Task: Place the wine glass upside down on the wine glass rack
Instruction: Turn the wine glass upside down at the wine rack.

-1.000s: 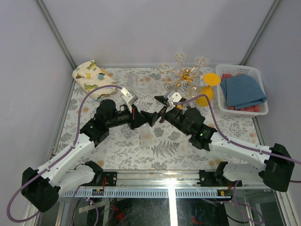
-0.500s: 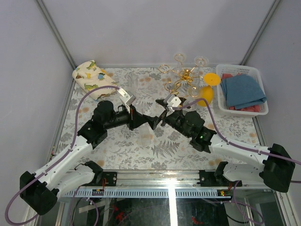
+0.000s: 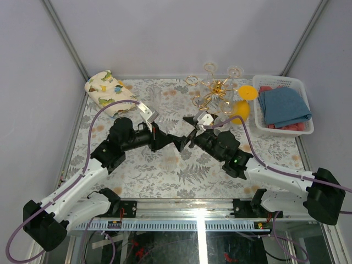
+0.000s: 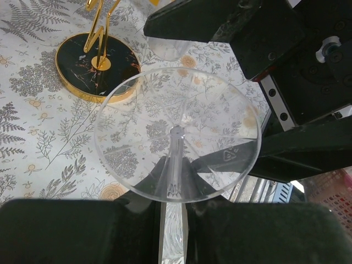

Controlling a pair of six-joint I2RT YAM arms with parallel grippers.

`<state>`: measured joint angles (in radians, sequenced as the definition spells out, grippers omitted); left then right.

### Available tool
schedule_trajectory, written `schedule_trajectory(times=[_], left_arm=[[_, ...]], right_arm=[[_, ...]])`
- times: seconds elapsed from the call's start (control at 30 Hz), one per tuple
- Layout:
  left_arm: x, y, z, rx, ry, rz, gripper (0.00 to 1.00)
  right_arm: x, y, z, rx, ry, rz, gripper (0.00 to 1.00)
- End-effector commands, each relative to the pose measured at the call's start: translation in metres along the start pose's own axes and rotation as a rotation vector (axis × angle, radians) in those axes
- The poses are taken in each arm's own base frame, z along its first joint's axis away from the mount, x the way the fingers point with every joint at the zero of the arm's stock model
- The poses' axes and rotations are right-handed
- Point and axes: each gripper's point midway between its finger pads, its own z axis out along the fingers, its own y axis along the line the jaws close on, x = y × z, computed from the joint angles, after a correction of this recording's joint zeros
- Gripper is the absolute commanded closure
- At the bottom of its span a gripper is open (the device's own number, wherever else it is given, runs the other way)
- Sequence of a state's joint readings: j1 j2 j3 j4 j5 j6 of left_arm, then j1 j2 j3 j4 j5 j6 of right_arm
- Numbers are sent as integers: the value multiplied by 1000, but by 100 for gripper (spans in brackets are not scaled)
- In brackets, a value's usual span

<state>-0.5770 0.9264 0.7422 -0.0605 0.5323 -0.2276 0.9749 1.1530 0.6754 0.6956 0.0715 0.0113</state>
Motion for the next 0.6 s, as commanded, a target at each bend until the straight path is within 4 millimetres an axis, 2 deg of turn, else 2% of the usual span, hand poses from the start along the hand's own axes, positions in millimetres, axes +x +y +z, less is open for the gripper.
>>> schedule_trajectory(times=[0.0, 0.2, 0.43, 0.57], left_arm=[[-22, -12, -1, 43, -68, 43, 100], [-18, -12, 0, 49, -58, 43, 100], [-14, -11, 1, 53, -45, 42, 100], [-14, -12, 1, 58, -47, 48, 100]], right_arm=[[-34, -5, 11, 43, -113, 48, 1], [-37, -12, 18, 91, -125, 80, 0], [-45, -8, 21, 73, -157, 103, 1], [-42, -17, 25, 130, -133, 111, 0]])
